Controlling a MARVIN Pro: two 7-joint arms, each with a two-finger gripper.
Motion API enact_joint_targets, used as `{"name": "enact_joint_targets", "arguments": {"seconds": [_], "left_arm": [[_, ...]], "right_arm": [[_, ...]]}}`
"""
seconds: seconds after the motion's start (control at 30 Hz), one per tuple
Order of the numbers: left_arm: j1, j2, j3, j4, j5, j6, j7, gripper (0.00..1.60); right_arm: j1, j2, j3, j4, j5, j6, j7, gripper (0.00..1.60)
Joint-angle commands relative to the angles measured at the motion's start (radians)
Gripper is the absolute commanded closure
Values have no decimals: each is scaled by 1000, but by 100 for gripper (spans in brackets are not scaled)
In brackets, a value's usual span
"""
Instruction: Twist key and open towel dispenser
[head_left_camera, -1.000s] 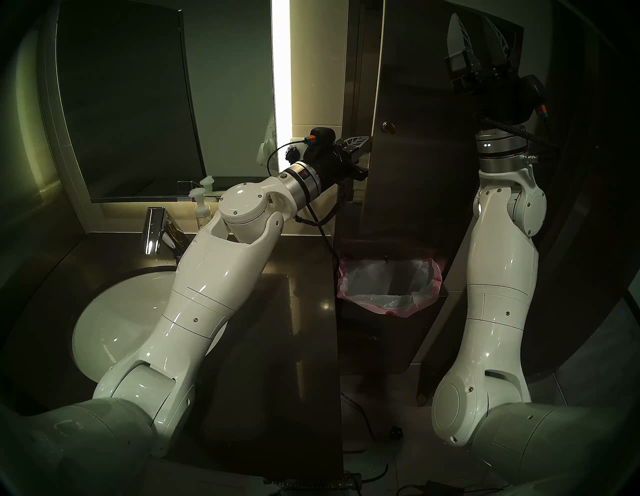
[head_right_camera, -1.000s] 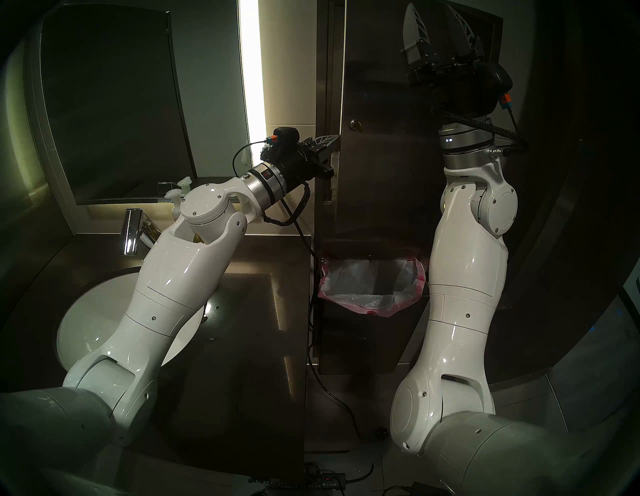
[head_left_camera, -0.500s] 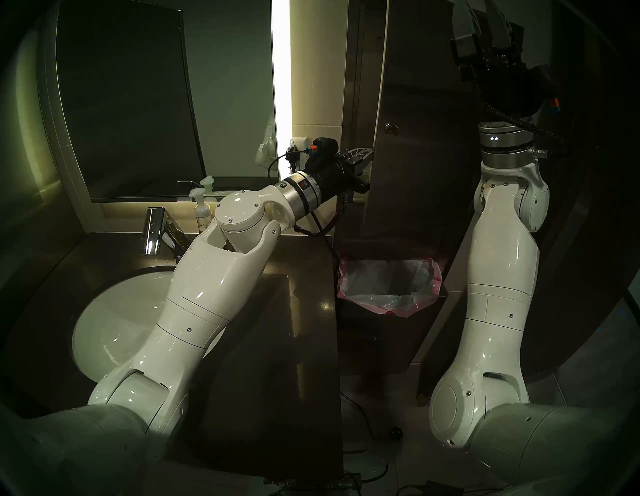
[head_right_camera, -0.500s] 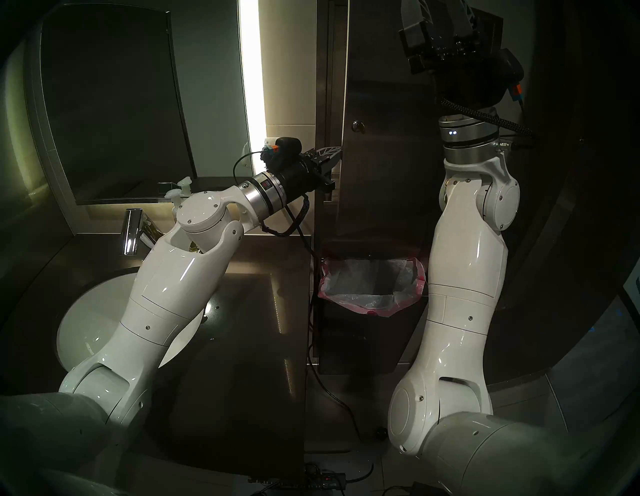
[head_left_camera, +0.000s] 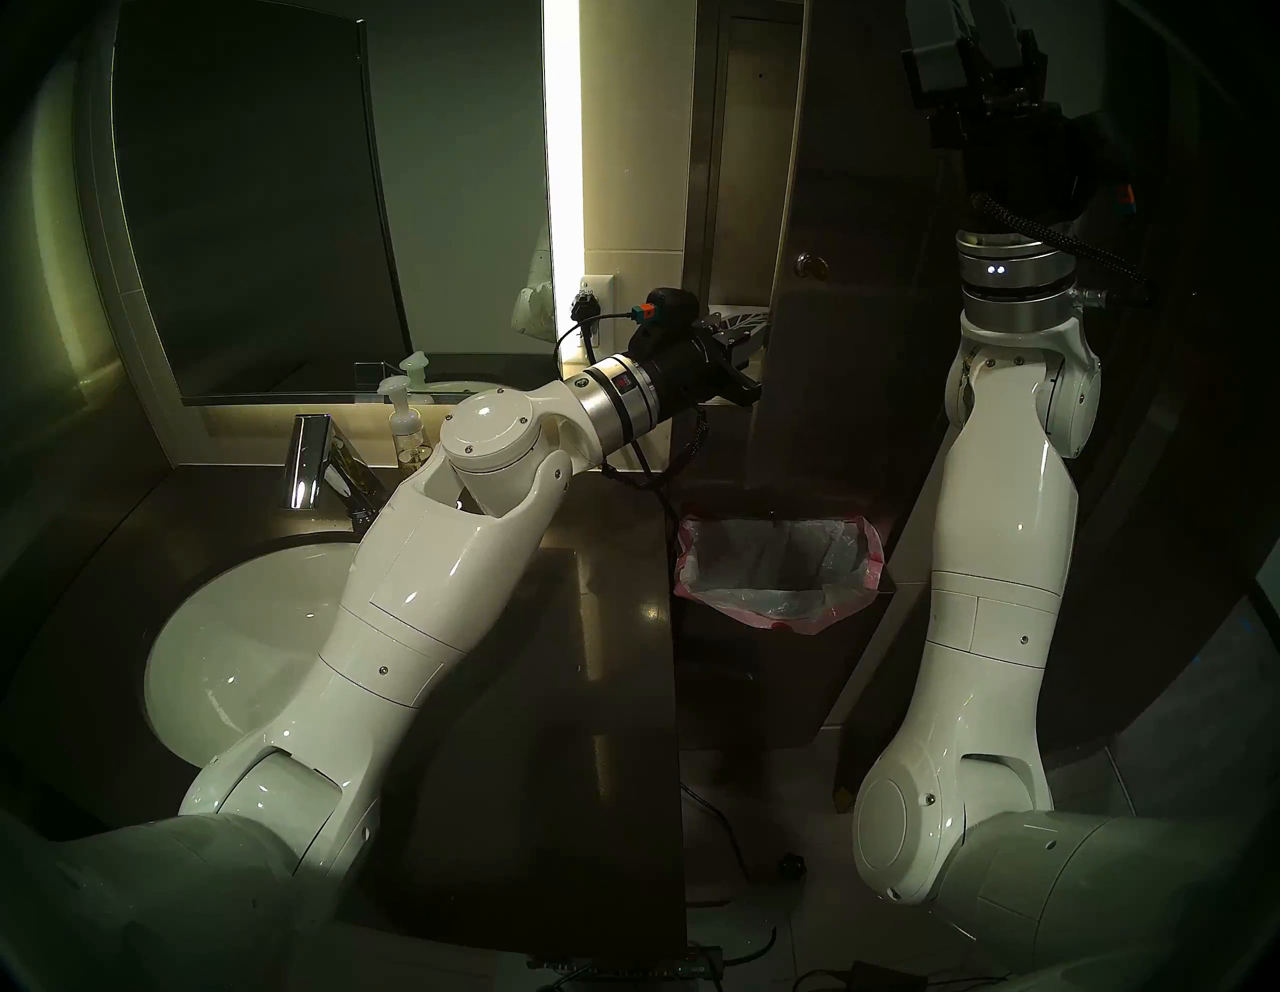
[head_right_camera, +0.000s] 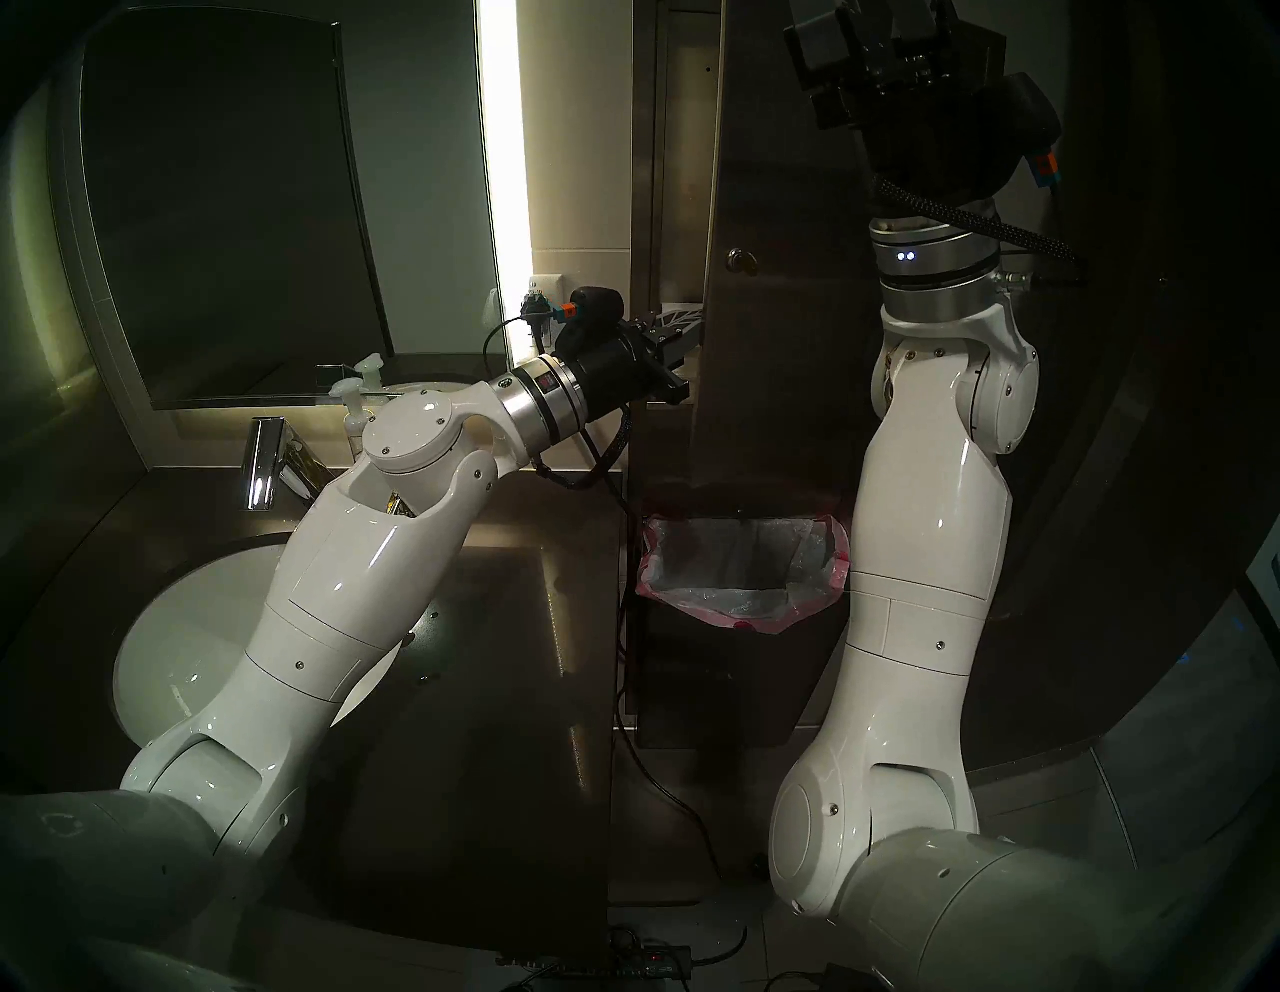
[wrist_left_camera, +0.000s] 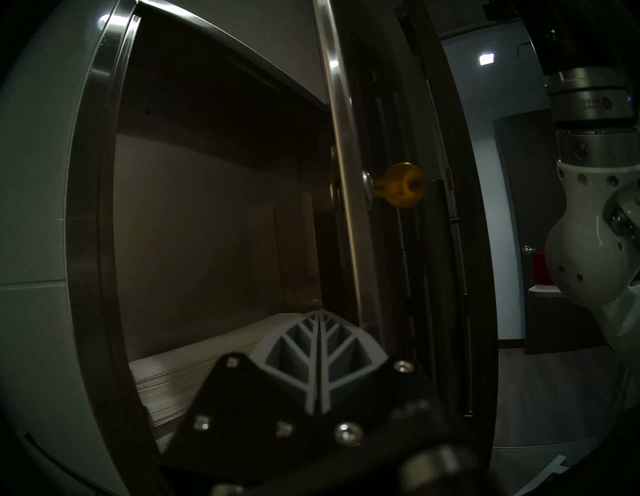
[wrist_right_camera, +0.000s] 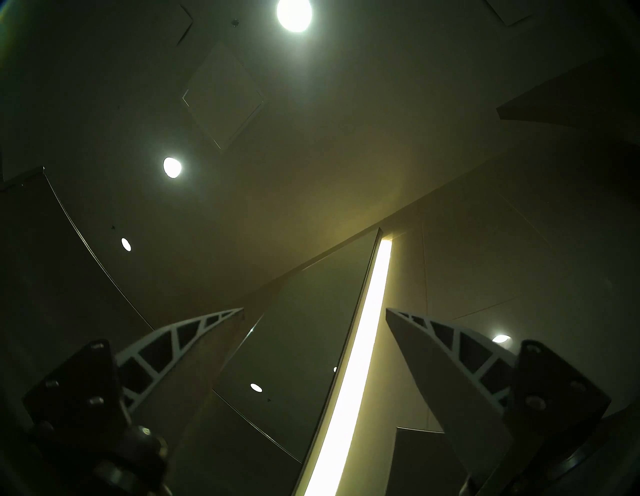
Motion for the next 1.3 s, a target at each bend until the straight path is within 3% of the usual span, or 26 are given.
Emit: {"name": "enact_joint_targets", "arguments": {"seconds": [0.0, 0.63, 1.27], "left_arm": [[-8, 5, -4, -54, -7, 4, -15, 160], [-16, -28, 36, -67, 3, 12, -28, 160], [3, -51, 117, -111, 3, 34, -31, 160]], "right_arm": [[5, -18, -29, -61, 27, 32, -2, 17], [-48, -64, -124, -244, 85, 111, 8, 13], [-75, -83, -167, -266, 61, 129, -34, 13]]}}
